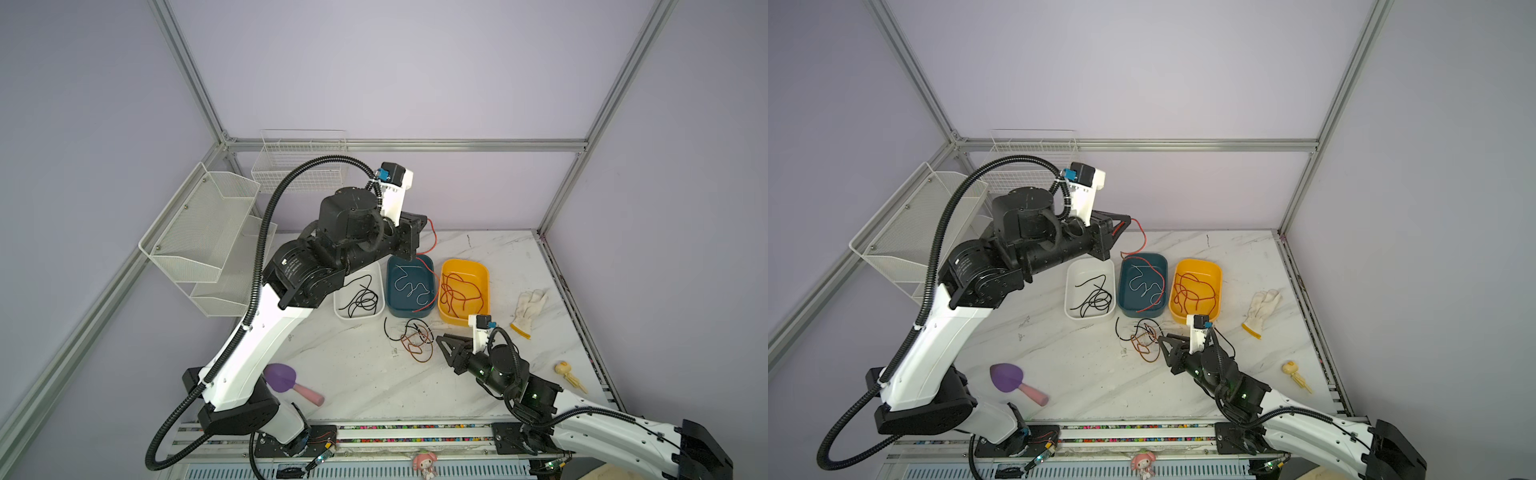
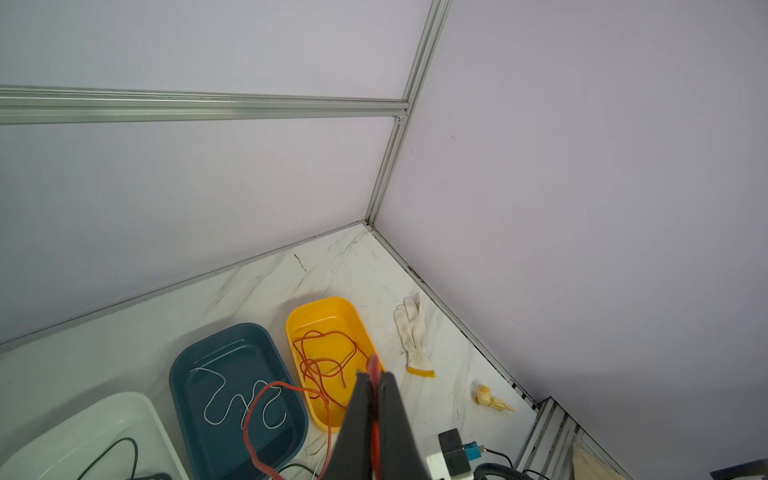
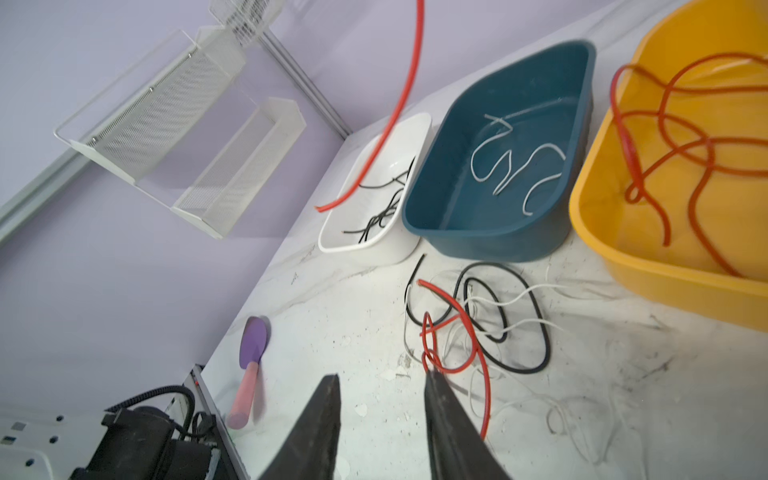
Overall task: Untangle the cables
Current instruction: 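Raise the red wire over the yellow tub while the right gripper withdraws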
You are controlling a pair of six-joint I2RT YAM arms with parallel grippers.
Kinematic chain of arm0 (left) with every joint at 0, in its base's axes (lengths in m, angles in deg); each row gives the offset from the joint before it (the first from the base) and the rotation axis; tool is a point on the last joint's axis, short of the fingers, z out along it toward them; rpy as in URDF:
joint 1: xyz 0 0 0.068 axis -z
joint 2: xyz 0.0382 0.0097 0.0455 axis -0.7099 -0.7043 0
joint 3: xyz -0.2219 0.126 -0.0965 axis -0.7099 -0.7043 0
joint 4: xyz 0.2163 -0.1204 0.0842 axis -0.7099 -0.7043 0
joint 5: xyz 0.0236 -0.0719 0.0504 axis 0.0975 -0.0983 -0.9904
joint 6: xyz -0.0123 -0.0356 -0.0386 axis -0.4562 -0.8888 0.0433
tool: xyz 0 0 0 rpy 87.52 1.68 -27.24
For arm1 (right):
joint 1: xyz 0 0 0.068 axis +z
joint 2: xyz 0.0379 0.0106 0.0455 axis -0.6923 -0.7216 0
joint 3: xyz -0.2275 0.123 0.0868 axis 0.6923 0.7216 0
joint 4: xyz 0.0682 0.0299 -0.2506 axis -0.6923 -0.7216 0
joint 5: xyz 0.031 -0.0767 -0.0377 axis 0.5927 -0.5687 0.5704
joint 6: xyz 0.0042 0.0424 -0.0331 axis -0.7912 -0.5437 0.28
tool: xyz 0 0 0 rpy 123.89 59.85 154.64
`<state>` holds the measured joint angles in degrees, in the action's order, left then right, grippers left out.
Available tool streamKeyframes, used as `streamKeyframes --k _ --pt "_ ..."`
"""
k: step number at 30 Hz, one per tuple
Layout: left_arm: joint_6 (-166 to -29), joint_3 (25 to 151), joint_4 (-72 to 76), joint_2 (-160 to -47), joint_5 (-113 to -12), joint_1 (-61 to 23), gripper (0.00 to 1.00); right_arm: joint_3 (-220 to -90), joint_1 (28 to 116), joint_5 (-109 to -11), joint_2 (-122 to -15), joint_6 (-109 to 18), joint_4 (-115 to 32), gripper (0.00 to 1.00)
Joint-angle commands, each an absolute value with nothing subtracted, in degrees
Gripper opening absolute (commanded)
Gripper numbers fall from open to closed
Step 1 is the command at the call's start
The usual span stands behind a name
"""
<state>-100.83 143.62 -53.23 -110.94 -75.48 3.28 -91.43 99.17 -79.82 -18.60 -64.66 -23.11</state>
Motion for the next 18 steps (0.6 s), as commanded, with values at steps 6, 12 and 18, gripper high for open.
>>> streamKeyframes --k 6,12,18 --pt "-97.48 150.75 -44.58 -119.25 -67.51 1.61 0.0 -98.79 99.51 -95.37 -3.85 -66.55 -46.04 0.5" --pt "-97.61 154.54 -40.91 -128.16 -62.88 0.69 0.0 -105.47 99.47 -102.99 1.26 -63.96 -54.71 0.53" --pt "-97.14 155.25 -37.7 -136.13 -61.21 -0.31 0.0 -109.12 99.5 -105.92 9.7 -61.23 -59.08 0.55"
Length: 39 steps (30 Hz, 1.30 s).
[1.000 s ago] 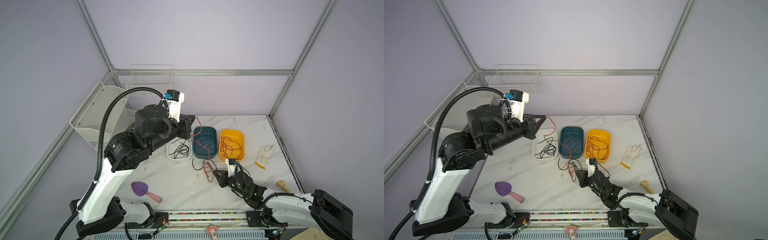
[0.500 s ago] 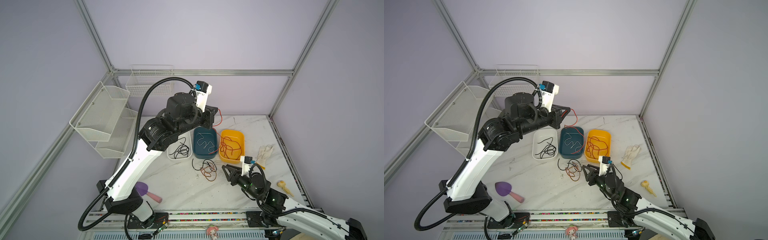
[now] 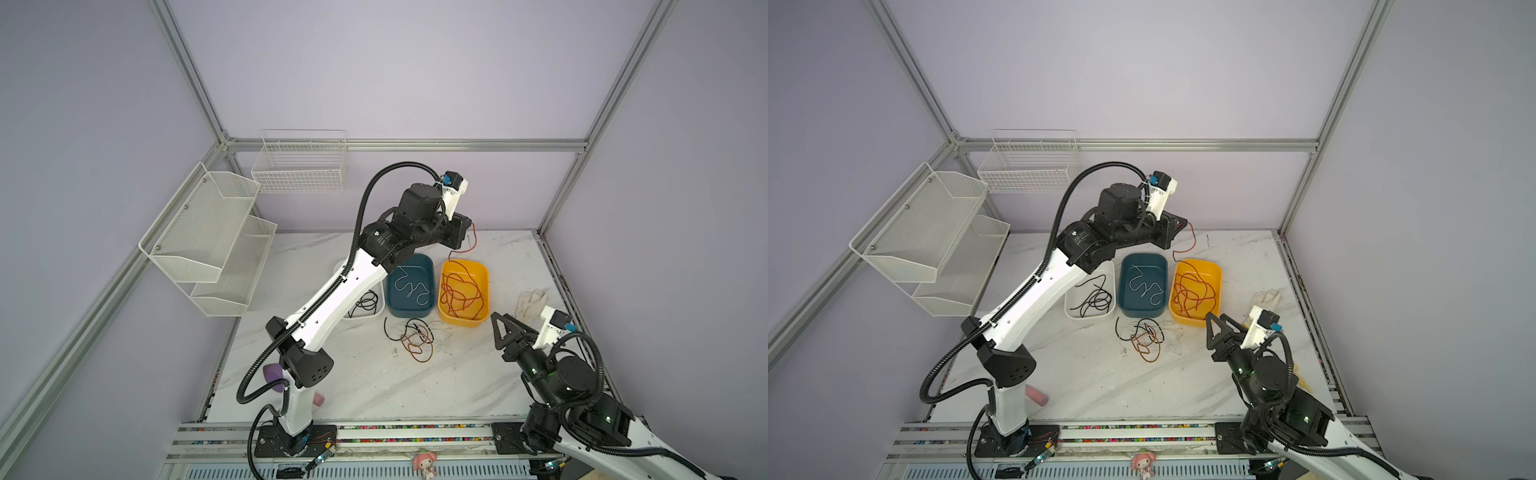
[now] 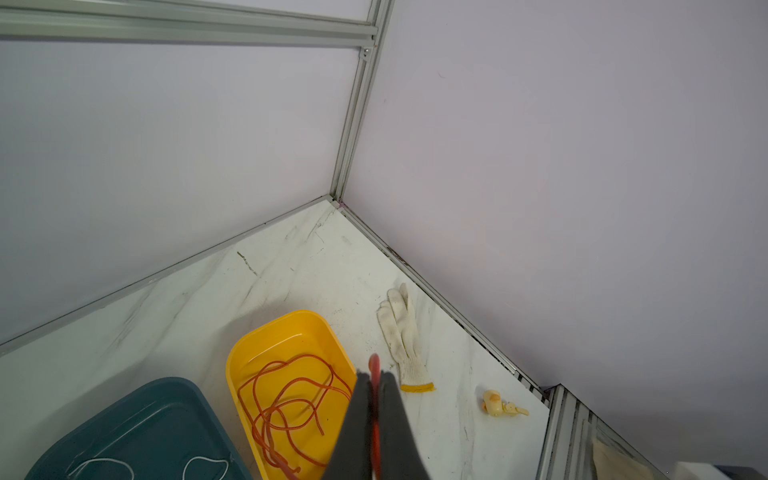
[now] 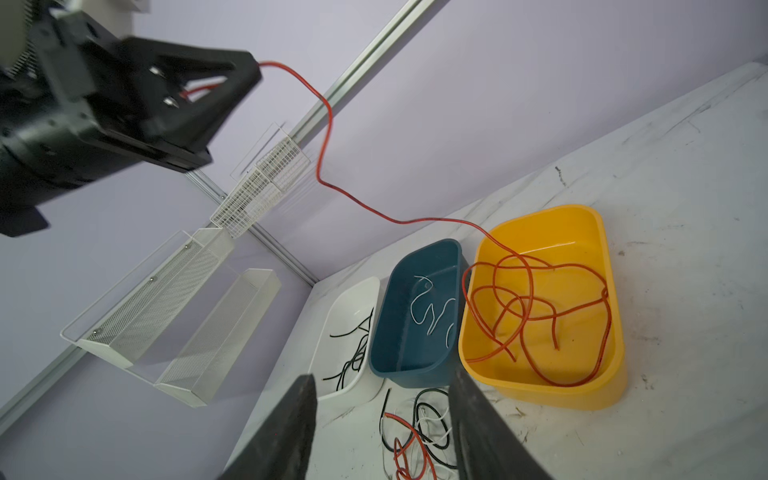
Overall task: Untangle the cables
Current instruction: 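Raise the red wire over the yellow tub while the right gripper withdraws, then lower the red wire into the yellow tub with the left gripper and open it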
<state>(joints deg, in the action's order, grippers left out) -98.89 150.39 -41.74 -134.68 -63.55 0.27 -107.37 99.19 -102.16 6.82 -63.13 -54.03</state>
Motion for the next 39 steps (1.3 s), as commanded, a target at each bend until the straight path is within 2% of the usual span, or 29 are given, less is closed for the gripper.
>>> streamKeyframes --k 1,6,18,39 --pt "-96.93 155.24 -37.42 -137.2 -61.64 -0.49 0.0 -109.3 99.53 -105.88 10.91 -61.2 -59.31 0.56" --pt "-96.64 155.42 -35.09 -142.8 -62.01 -0.97 0.0 -108.29 99.46 -103.27 14.7 -60.56 -57.8 0.57" --pt "-99.76 152.95 -33.52 -152.1 -60.59 -0.31 0.0 -108.72 99.46 -101.44 13.88 -59.75 -57.25 0.58" --pt "-101.76 143.61 -35.01 -157.8 -63.63 2.49 0.0 -107.94 99.5 -100.22 13.39 -60.05 -56.81 0.58"
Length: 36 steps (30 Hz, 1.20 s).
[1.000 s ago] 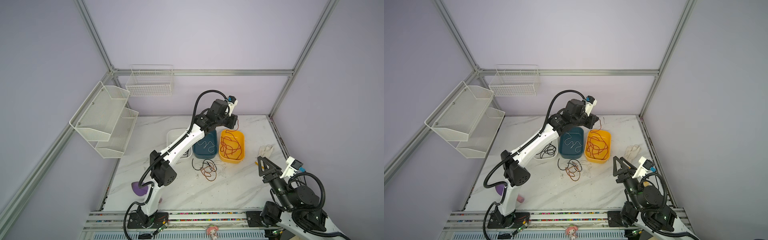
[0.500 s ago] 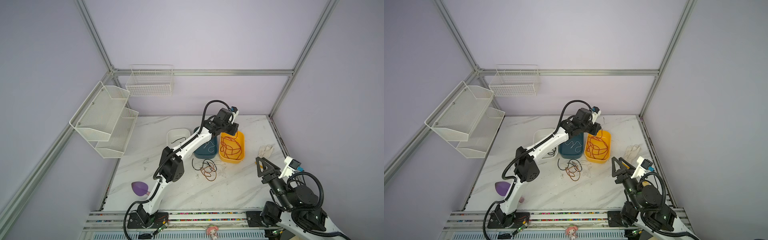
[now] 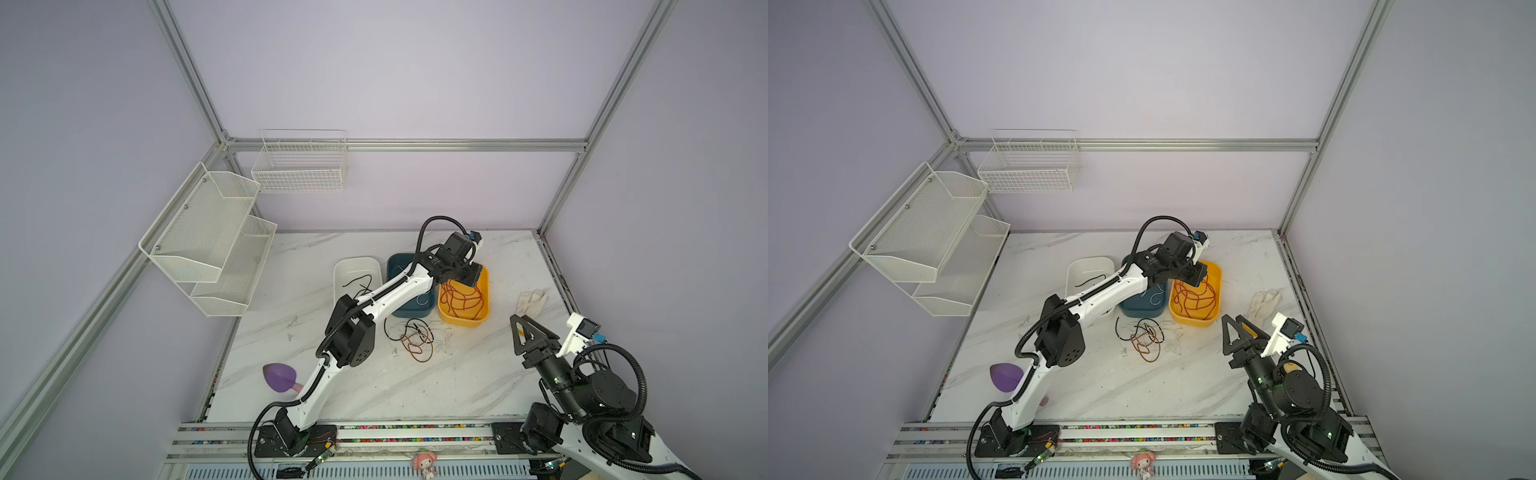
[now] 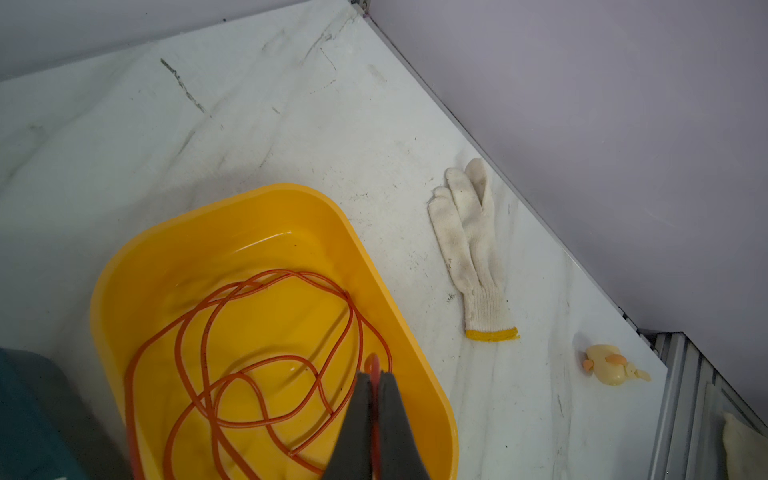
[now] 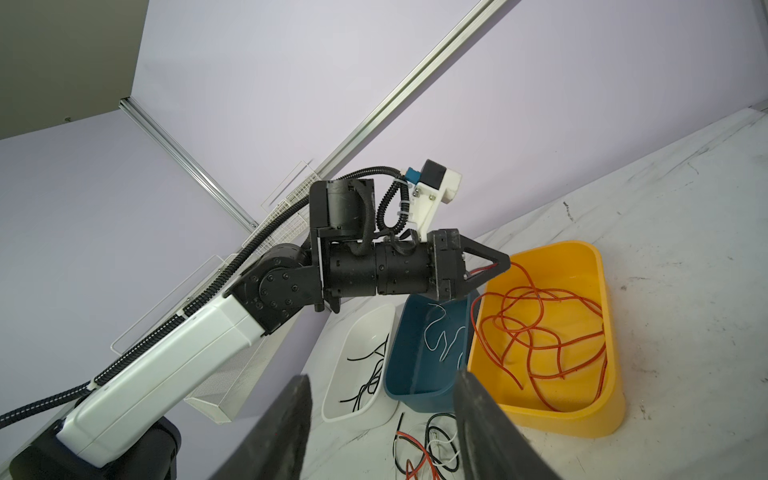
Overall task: Untangle the cables
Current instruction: 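Lower the red wire into the yellow tub with the left gripper and open it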
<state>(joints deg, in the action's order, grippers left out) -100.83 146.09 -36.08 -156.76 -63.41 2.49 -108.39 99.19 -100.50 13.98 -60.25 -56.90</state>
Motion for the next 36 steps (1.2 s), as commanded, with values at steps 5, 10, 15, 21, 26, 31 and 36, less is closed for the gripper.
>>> streamKeyframes --k 5,10,15,21,26,31,36 --pt "-102.18 142.49 -35.44 -158.97 -63.48 2.58 0.0 -107.94 99.49 -100.12 13.13 -60.23 -56.85 0.58" --pt "-102.63 141.65 -35.54 -160.03 -62.78 2.66 0.03 -107.81 99.52 -100.04 12.85 -60.31 -56.81 0.58" --pt "-102.85 141.73 -35.69 -160.94 -62.07 2.78 0.13 -107.78 99.46 -99.95 12.56 -60.28 -56.76 0.58" --pt "-102.64 142.56 -36.2 -161.42 -61.57 2.93 0.32 -107.47 99.46 -99.95 12.52 -60.32 -56.55 0.58" --pt "-102.05 144.12 -37.5 -161.37 -62.66 2.93 0.38 -107.6 99.47 -99.95 12.61 -60.28 -56.72 0.58" --pt "-100.93 146.58 -38.9 -160.15 -64.27 2.97 0.47 -107.54 99.47 -99.95 12.52 -60.3 -56.63 0.58" --pt "-100.04 149.13 -39.8 -158.7 -64.92 2.81 0.58 -107.59 99.47 -99.79 12.44 -60.32 -56.63 0.58"
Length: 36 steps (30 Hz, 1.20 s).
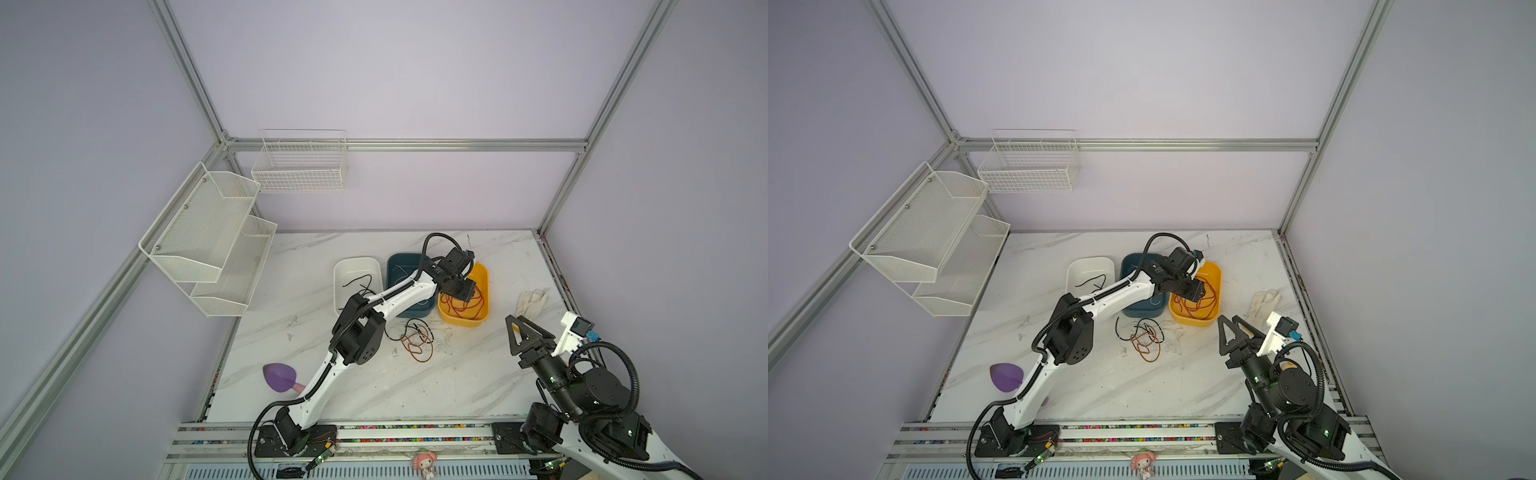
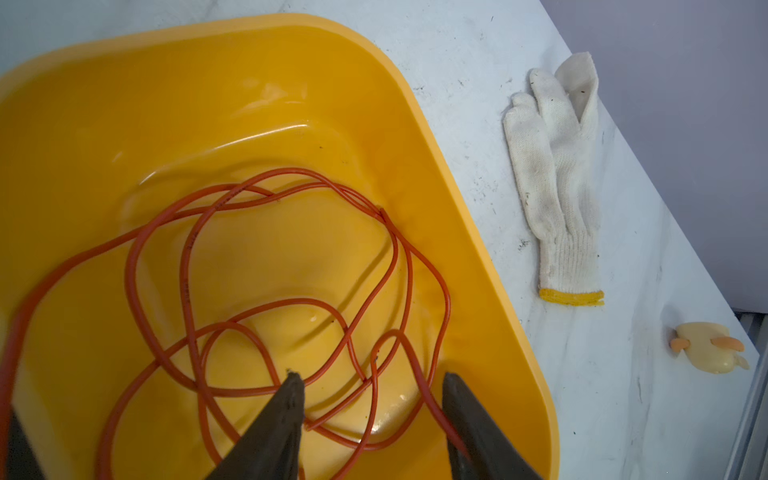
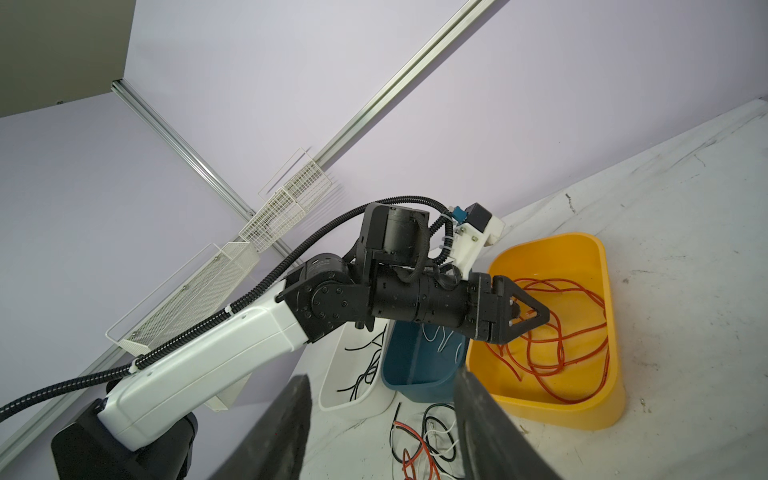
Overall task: Untangle the cables
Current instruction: 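Lower the red wire into the yellow tub with the left gripper and open it, then lift the left gripper away toward the white tub while the right reaches the tangle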
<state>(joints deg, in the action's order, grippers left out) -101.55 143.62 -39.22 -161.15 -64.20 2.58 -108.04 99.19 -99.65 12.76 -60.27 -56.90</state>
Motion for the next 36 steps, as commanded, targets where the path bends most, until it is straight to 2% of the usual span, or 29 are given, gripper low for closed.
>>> streamKeyframes --k 1,14,20,30,36 --pt "-99.84 149.75 -39.99 -158.44 -64.92 2.78 0.6 -107.6 99.47 -99.77 12.35 -60.31 -56.63 0.58" --pt "-99.43 151.49 -38.4 -153.03 -58.84 2.77 0.82 -107.64 99.45 -99.49 11.2 -60.07 -56.11 0.59" --pt "-99.52 151.92 -38.0 -150.63 -58.98 2.27 1.0 -107.75 99.51 -99.53 10.84 -59.95 -55.96 0.59" --pt "-99.95 150.32 -38.29 -144.85 -61.03 -1.56 1.0 -107.61 99.46 -99.38 8.48 -60.39 -55.93 0.61" --pt "-99.08 136.73 -33.46 -133.37 -64.3 -5.78 1.0 -107.51 99.49 -92.34 -1.58 -57.9 -52.29 0.62"
